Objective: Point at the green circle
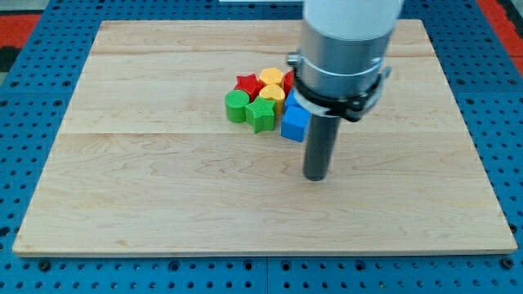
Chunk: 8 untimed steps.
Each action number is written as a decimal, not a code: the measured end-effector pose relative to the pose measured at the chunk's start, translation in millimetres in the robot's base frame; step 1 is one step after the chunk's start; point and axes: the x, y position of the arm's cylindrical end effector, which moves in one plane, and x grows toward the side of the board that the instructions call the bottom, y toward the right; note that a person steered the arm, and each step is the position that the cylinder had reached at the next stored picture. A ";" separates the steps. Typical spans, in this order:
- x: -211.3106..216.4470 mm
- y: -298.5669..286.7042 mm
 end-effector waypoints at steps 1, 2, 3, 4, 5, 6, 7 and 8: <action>0.0 -42.0; -2.5 -61.2; -20.9 -77.2; -34.8 -89.8; -43.7 -96.5; -54.9 -96.6; -67.6 -96.6; -76.9 -96.6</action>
